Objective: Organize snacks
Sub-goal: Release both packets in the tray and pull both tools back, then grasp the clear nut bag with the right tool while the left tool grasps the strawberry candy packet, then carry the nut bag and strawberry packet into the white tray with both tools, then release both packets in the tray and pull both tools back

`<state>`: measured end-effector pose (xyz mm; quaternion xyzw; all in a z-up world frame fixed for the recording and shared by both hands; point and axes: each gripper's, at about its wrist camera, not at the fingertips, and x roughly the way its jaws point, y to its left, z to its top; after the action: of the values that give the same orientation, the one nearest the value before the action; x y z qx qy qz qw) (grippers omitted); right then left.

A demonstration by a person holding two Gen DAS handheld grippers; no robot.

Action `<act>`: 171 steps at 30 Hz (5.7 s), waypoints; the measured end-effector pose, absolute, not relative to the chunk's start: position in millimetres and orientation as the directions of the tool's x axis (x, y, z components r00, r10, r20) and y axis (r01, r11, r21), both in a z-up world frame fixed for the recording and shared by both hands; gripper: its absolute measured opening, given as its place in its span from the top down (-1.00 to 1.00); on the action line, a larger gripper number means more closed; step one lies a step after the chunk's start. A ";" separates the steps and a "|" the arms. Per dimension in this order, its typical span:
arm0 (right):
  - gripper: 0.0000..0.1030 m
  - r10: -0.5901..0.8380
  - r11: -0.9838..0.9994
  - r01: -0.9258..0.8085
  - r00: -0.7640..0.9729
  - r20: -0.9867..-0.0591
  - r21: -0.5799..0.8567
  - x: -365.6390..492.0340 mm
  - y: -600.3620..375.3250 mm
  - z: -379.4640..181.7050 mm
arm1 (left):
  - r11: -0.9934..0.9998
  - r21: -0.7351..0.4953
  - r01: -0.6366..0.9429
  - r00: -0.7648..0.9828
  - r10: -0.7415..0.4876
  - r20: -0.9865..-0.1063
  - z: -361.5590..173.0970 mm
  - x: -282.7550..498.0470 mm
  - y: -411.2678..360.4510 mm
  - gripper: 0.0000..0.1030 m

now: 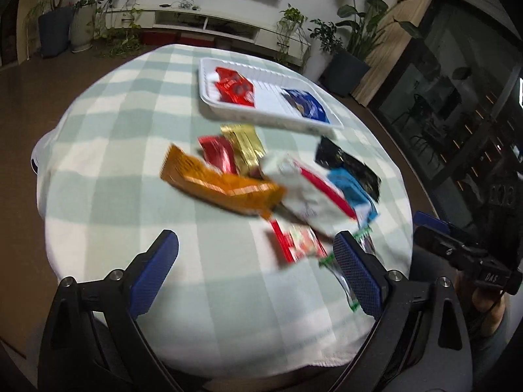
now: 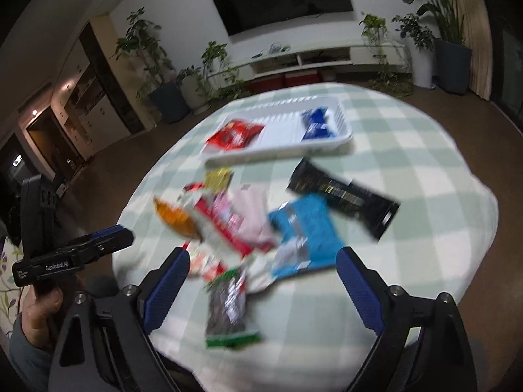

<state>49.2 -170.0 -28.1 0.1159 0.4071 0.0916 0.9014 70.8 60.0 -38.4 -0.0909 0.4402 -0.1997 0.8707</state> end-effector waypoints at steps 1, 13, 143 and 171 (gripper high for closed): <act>-0.76 0.267 0.956 -0.082 0.642 -0.718 0.281 43.8 -164.6 -32.7 | 0.902 -0.327 0.282 0.528 -0.431 -0.732 -41.7 64.1 55.5 -0.87; -0.29 0.220 0.976 -0.118 0.525 -0.822 0.186 45.4 -125.0 -74.0 | 0.883 -0.322 0.341 0.488 -0.459 -0.743 -57.8 43.7 37.7 -0.87; 0.44 0.267 0.962 -0.171 0.432 -0.861 0.213 349.6 -188.9 -94.8 | 0.889 -0.039 0.457 0.447 -0.267 -0.854 -69.4 375.2 -68.3 0.34; -0.62 0.330 0.939 -0.144 0.639 -0.694 0.314 286.3 -220.6 1.5 | 0.857 -0.096 0.507 0.592 -0.427 -0.683 29.7 305.3 -13.3 -0.99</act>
<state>286.3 -220.6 1.5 0.1154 0.4036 0.1320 0.8980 305.3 -13.3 29.7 0.0544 0.3675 -0.2622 0.8906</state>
